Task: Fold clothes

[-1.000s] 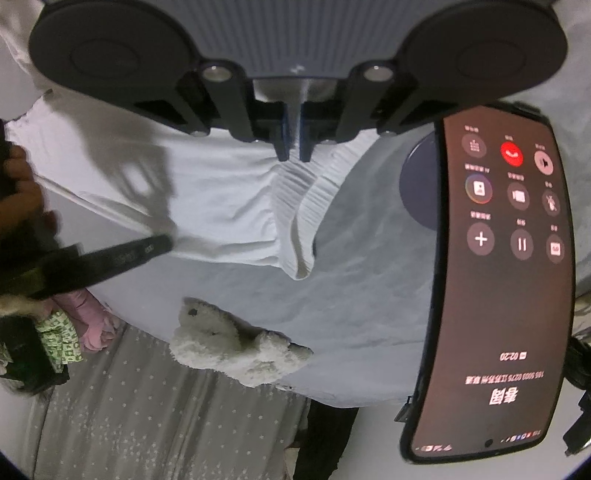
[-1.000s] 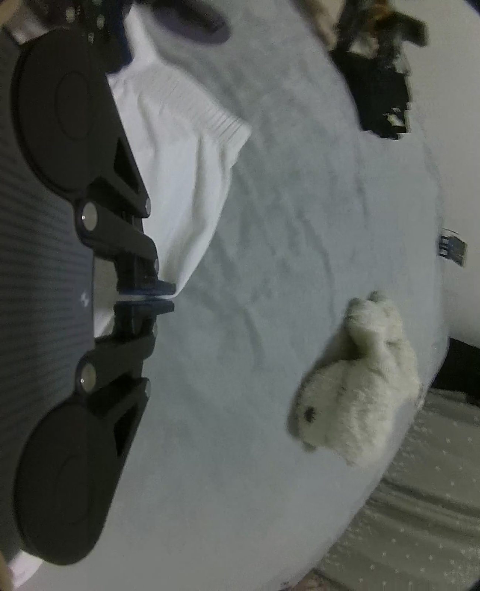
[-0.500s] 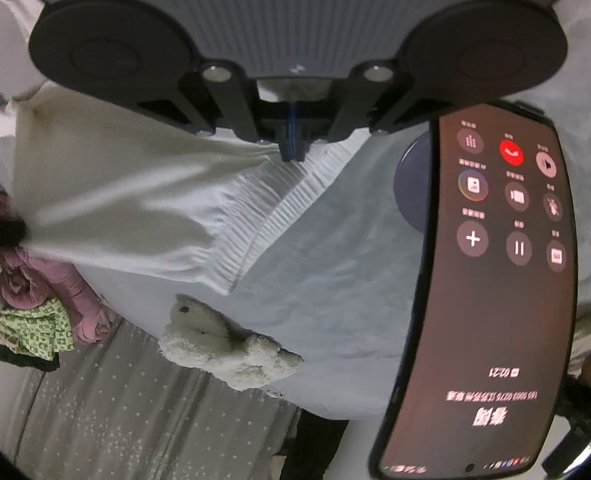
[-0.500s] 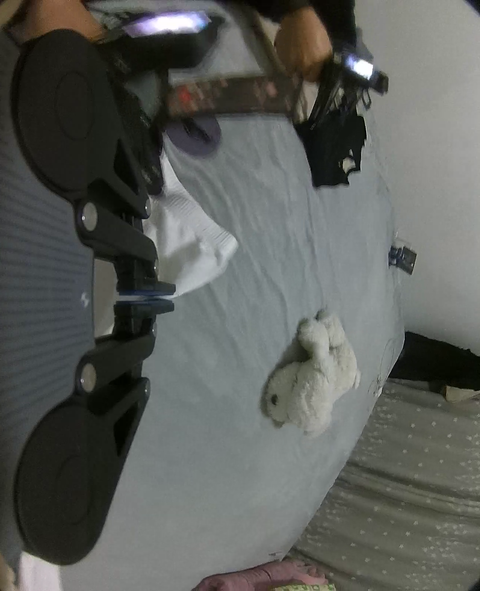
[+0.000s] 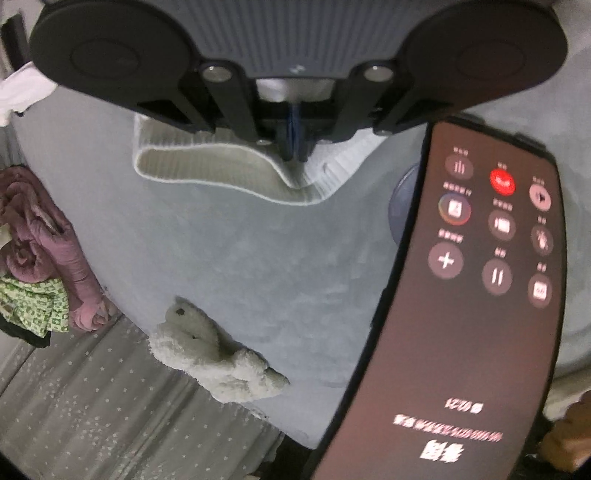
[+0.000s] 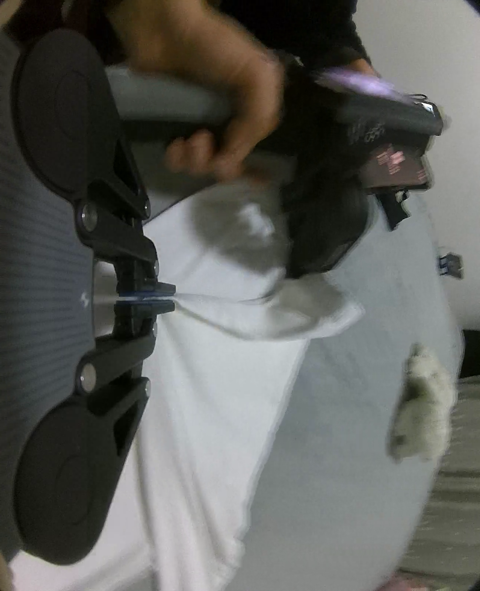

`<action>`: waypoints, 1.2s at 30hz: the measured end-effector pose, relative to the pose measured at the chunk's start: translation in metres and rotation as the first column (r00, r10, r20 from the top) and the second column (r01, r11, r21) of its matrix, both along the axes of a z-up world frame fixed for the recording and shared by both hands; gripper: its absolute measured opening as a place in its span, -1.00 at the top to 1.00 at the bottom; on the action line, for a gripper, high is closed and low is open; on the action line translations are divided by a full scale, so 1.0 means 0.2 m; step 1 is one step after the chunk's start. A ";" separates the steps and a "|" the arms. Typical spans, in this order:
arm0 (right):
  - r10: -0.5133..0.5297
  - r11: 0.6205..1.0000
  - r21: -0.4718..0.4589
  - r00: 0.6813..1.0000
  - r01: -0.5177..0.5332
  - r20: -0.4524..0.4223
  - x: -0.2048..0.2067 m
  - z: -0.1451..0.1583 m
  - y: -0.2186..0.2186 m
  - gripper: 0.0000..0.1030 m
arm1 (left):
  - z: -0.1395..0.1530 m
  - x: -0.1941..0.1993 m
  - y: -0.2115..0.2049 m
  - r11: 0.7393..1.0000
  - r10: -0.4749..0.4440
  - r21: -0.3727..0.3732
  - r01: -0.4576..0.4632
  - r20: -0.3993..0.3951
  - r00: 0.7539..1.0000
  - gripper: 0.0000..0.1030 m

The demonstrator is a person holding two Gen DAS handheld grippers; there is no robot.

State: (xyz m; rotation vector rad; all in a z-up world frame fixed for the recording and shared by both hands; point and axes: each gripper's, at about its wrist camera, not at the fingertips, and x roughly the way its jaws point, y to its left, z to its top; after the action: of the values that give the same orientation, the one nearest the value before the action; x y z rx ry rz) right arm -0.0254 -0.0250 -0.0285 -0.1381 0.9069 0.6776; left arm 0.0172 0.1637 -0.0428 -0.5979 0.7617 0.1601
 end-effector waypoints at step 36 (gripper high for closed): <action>0.084 0.957 0.277 0.996 -0.085 0.014 0.27 0.03 0.13 0.17 | 0.07 -0.20 0.16 0.917 -0.208 -0.324 0.235 0.114 0.971 -0.37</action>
State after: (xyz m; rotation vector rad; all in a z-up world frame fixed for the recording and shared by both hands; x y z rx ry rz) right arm 0.0290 0.0016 -0.0232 0.0737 0.7982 0.8774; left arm -0.0233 0.1953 -0.0293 -0.8304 0.7813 -0.2074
